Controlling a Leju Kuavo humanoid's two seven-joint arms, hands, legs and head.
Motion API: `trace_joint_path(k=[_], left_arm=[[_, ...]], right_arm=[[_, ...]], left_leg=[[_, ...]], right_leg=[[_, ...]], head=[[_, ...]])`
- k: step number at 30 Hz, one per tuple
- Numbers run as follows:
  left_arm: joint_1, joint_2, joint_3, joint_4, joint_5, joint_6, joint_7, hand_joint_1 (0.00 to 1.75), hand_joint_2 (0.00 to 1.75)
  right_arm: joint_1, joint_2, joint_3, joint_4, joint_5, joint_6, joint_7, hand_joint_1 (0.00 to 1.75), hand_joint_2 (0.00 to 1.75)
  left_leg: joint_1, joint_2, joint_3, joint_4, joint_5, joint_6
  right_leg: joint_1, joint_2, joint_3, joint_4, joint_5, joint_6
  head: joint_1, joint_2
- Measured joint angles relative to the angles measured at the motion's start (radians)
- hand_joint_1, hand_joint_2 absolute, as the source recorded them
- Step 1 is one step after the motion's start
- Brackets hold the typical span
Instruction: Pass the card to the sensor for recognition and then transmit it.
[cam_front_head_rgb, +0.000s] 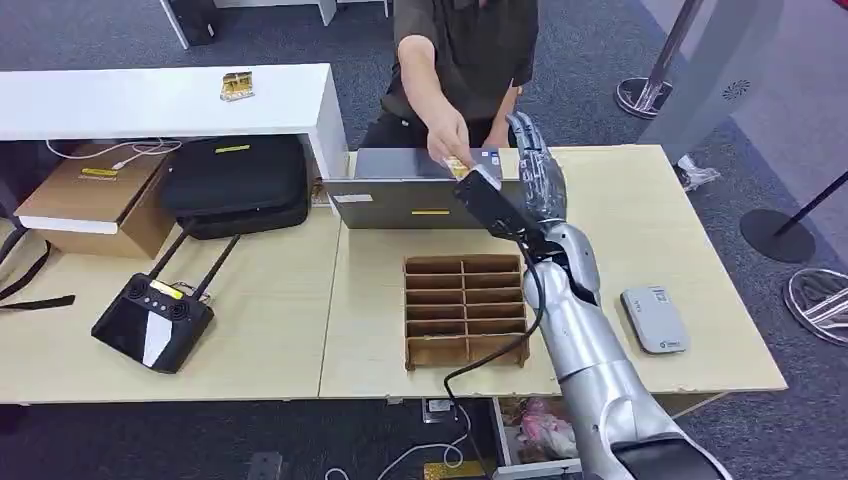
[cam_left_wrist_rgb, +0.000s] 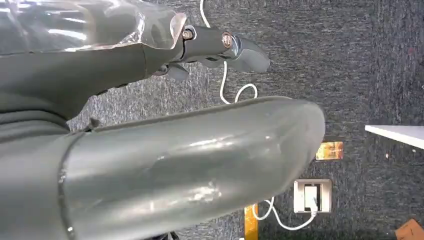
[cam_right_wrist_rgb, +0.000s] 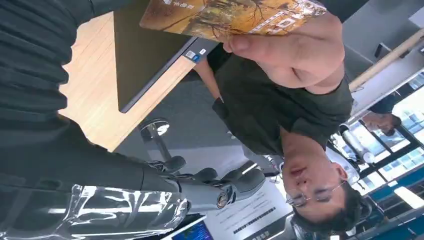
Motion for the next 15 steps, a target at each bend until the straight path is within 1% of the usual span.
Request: trace_joint_path(k=[5, 9, 11, 13, 15], left_arm=[[0.0, 0.0, 0.0, 0.0, 0.0, 0.003, 0.0, 0.0, 0.0], [0.001, 0.0, -0.001, 0.0, 0.005, 0.012, 0.0, 0.0, 0.0], [0.001, 0.001, -0.002, 0.0, 0.008, 0.014, 0.0, 0.0, 0.0], [0.002, 0.0, -0.002, 0.0, 0.011, 0.019, -0.001, 0.0, 0.0], [0.004, -0.001, -0.002, 0.0, 0.015, 0.039, -0.011, 0.0, 0.0]], right_arm=[[0.0, 0.0, 0.001, 0.002, 0.0, -0.003, 0.0, 0.0, 1.75], [0.002, 0.0, 0.001, 0.002, -0.003, -0.038, -0.011, 0.02, 1.75], [0.005, 0.0, 0.002, 0.001, -0.003, -0.054, -0.018, 1.75, 1.75], [0.008, 0.0, 0.002, 0.001, -0.005, -0.07, -0.022, 1.75, 1.75], [0.012, 0.0, 0.002, 0.0, -0.008, -0.091, -0.029, 1.75, 1.75]], left_leg=[[0.0, 0.0, 0.0, 0.0, 0.0, 0.0], [0.0, 0.0, 0.0, 0.0, 0.0, 0.0], [0.0, 0.0, 0.0, 0.0, 0.0, 0.0], [0.0, 0.0, 0.0, 0.0, 0.0, 0.0], [0.0, 0.0, 0.0, 0.0, 0.0, 0.0]], right_leg=[[0.0, 0.0, 0.0, 0.0, 0.0, 0.0], [0.0, 0.0, 0.0, 0.0, 0.0, 0.0], [0.0, 0.0, 0.0, 0.0, 0.0, 0.0], [0.0, 0.0, 0.0, 0.0, 0.0, 0.0], [0.0, 0.0, 0.0, 0.0, 0.0, 0.0]], head=[[0.0, 0.0], [0.0, 0.0], [0.0, 0.0], [0.0, 0.0], [0.0, 0.0]])
